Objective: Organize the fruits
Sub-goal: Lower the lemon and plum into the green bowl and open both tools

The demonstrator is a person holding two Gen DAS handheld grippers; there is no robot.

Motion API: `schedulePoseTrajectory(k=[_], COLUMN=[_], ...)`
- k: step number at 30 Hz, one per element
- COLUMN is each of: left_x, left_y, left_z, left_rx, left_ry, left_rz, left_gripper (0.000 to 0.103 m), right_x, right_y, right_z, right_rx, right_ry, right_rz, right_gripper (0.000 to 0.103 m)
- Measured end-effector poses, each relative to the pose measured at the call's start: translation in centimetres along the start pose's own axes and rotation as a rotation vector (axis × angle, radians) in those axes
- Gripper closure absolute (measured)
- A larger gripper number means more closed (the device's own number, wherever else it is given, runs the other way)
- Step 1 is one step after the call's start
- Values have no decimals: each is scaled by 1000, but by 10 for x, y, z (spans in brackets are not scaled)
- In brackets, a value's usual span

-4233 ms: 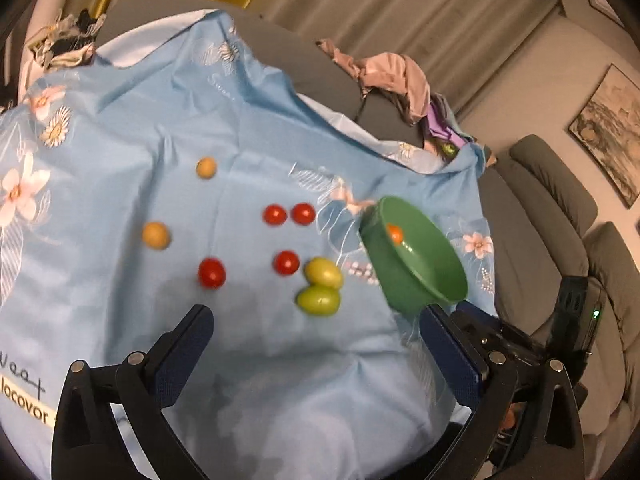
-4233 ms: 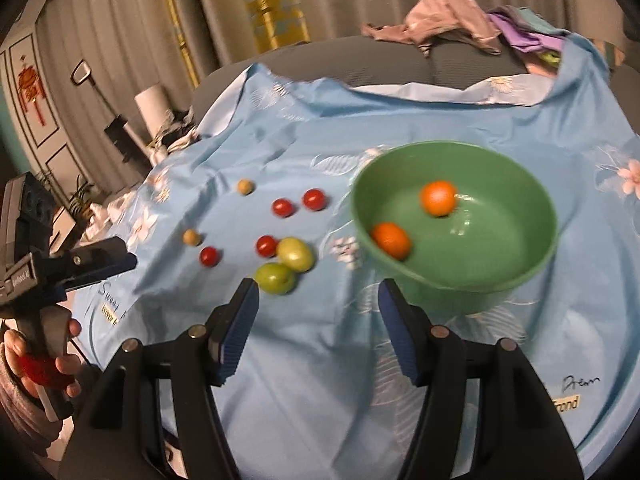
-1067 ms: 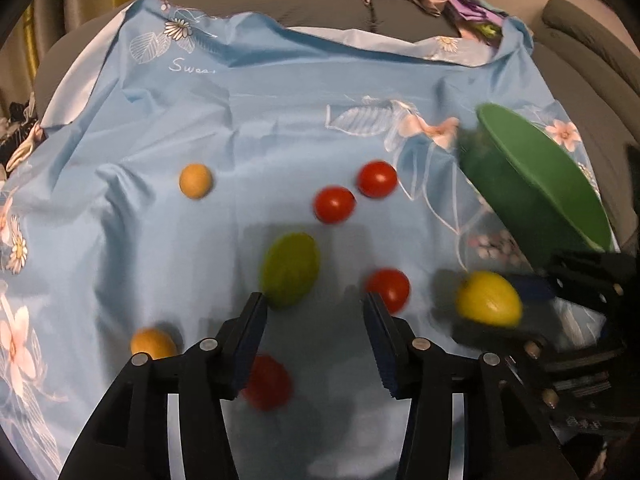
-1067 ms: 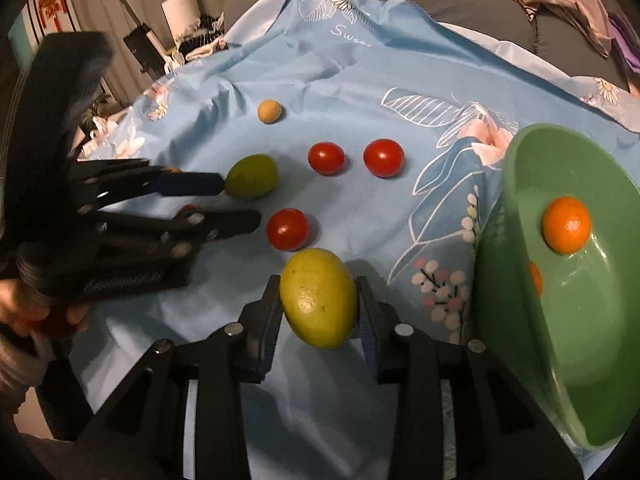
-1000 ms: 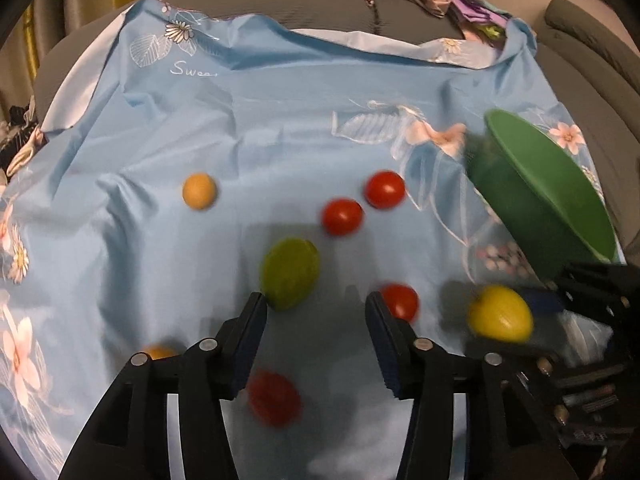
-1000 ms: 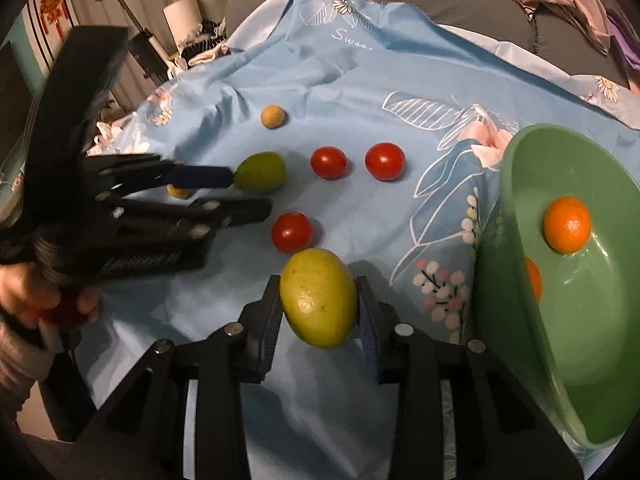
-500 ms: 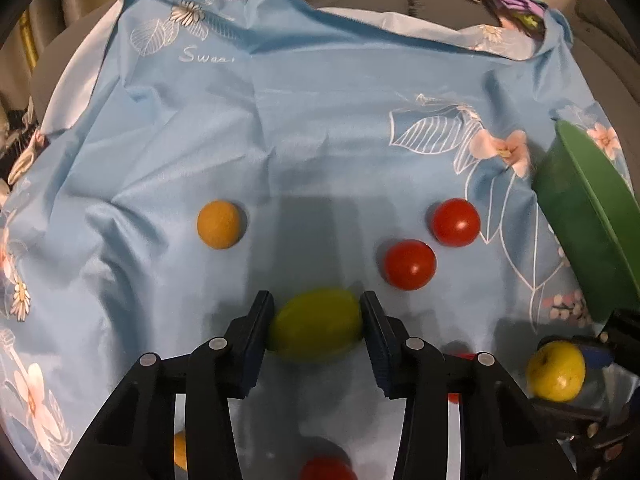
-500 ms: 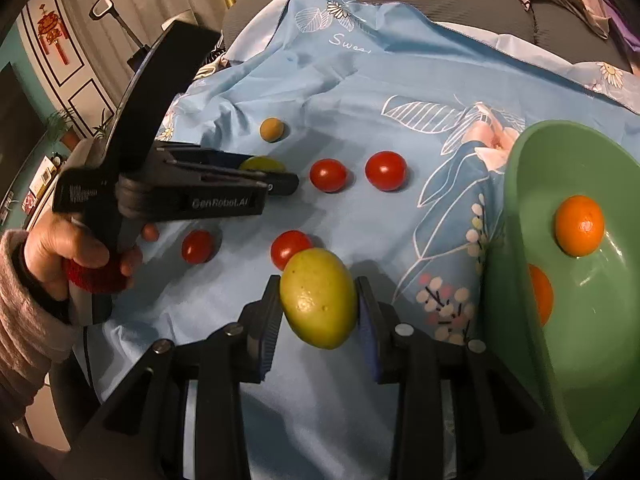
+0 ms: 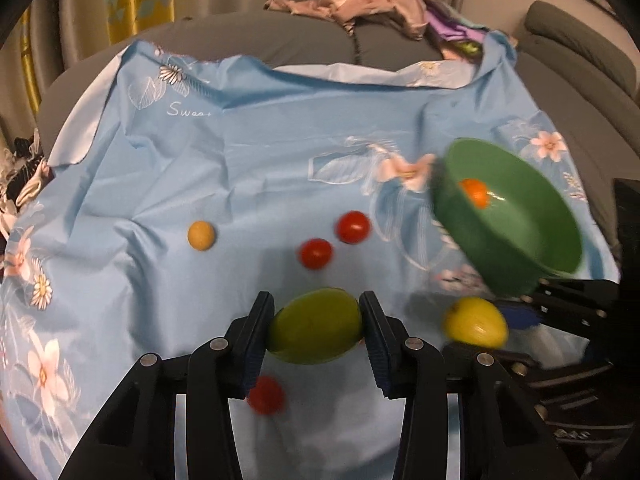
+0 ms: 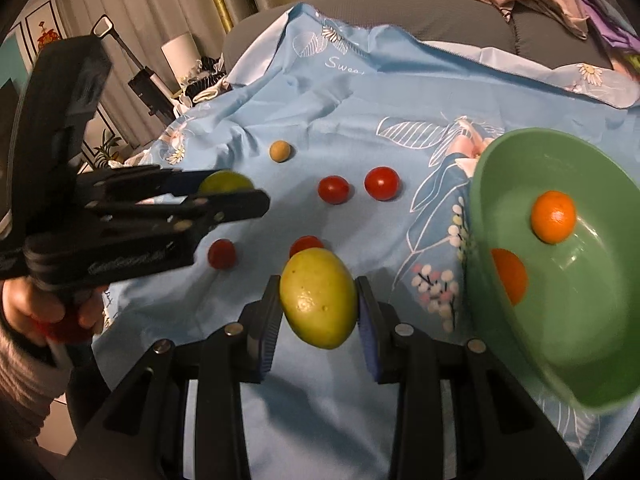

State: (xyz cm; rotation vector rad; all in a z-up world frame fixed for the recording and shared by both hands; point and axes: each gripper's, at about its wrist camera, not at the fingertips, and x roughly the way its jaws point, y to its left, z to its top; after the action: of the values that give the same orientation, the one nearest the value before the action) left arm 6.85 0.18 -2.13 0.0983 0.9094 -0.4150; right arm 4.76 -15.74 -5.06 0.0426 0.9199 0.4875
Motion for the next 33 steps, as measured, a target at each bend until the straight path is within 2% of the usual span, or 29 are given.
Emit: schedulePoseTrajectory(k=[14,24,33], left_x=[-52,-75,-78], left_y=[-35,-57,-84], left_z=[-21,-10,12], left_rx=[15,59,128], left_ry=[-61,-130,-170], left_rz=[4,15,4], left_gripper=[59,59,59], right_x=[-66,-100,-120], right_y=[6,-2,-26], right_z=[-14,-15,-13], right_rx=[7,18,56], right_ry=[-108,-188,-242], right_rz=[-65,-114,-170], right_gripper=[67,67,67])
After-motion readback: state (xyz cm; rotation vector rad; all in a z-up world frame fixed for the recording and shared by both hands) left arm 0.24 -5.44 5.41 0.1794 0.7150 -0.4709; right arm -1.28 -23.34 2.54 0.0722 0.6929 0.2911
